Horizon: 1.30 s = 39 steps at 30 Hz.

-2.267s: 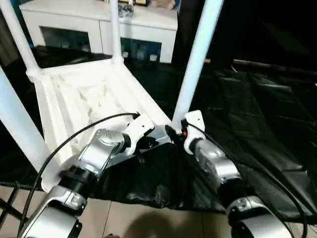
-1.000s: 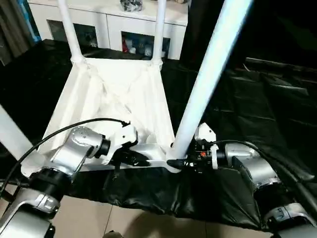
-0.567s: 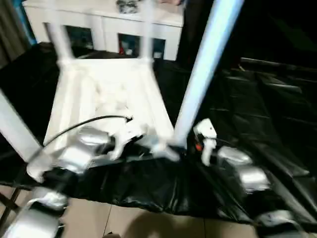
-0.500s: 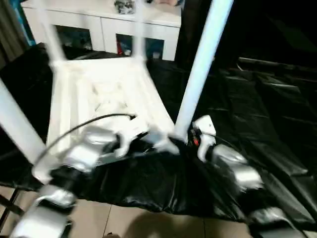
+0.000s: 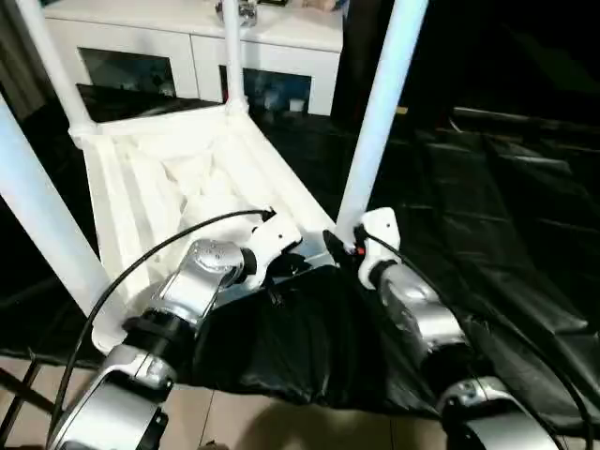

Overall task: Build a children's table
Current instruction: Rotate leg to tighten

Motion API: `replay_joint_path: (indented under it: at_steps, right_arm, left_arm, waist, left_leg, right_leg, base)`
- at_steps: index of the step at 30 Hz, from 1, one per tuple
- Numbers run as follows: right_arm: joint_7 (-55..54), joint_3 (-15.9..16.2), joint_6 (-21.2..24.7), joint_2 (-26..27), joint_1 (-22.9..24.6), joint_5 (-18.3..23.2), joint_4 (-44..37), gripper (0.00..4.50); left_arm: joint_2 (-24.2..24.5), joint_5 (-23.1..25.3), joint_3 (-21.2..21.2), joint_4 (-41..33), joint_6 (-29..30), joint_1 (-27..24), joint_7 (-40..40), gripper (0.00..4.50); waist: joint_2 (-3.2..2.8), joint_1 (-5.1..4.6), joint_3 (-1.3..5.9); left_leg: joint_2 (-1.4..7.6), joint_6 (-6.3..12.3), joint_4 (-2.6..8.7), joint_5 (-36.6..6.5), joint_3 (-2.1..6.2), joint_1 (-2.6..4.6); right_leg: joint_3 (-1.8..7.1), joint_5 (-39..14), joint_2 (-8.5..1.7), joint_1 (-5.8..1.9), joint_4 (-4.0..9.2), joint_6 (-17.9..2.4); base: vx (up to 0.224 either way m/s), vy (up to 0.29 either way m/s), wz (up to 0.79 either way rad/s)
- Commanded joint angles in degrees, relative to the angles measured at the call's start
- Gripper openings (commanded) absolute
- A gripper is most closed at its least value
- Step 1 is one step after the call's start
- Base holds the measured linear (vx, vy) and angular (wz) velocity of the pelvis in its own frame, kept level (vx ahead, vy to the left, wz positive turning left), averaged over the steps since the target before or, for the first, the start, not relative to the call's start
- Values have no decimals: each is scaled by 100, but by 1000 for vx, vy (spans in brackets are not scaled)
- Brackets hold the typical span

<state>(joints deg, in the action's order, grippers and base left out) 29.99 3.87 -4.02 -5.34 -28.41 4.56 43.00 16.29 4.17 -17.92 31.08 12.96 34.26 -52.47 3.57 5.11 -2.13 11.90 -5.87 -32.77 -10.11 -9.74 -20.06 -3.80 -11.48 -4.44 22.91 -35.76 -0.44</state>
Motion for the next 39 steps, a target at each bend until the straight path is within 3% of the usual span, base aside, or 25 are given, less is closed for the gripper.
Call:
replay_joint_path:
  at_steps: [1,4,9,18,25,39]
  right_arm:
    - [715,261,-17,-126,63,90,-211,375]
    - [1220,347,48,-382,114,166,-364,381]
    - [2468,481,210,-966,165,402,-746,381]
    - [3445,464,349,-1351,46,618,-838,301]
    - [3694,560,370,-1395,112,606,-915,263]
    - [3602,569,555,-1202,332,639,-1063,261]
  left_arm:
    - [-51,-250,-171,-7,-376,-183,-399,0]
    - [74,-300,-150,-31,-538,-209,-635,0]
    - [398,-405,-65,-57,-720,-204,-1175,0]
    - [719,-408,-1,-13,-928,-184,-1647,0]
    - [822,-417,-17,-10,-1009,-233,-1789,0]
    - [742,-312,15,75,-961,-230,-1584,0]
  waist:
    - [23,-7,269]
    - [38,-2,272]
    - [50,1,267]
    - [61,-1,276]
    - [77,10,268]
    - [99,17,268]
  left_leg:
    - [120,228,380,-1303,-7,-36]
    - [117,290,367,-1107,-24,-34]
    - [123,380,357,-1134,-25,-42]
    - [136,388,342,-987,-31,-16]
    - [138,375,340,-990,-33,-15]
    - [138,352,338,-923,-31,-17]
  right_leg:
    - [276,-1500,-349,-245,514,-760]
    - [280,-1312,-351,-259,495,-873]
    - [269,-1259,-337,-276,486,-933]
    - [269,-954,-338,-276,441,-1146]
    - [268,-1032,-349,-277,445,-1133]
    - [269,-1031,-352,-280,433,-1106]
  base:
    - [0,0,0]
    - [0,0,0]
    - [0,0,0]
    - [0,0,0]
    - [0,0,0]
    - [0,0,0]
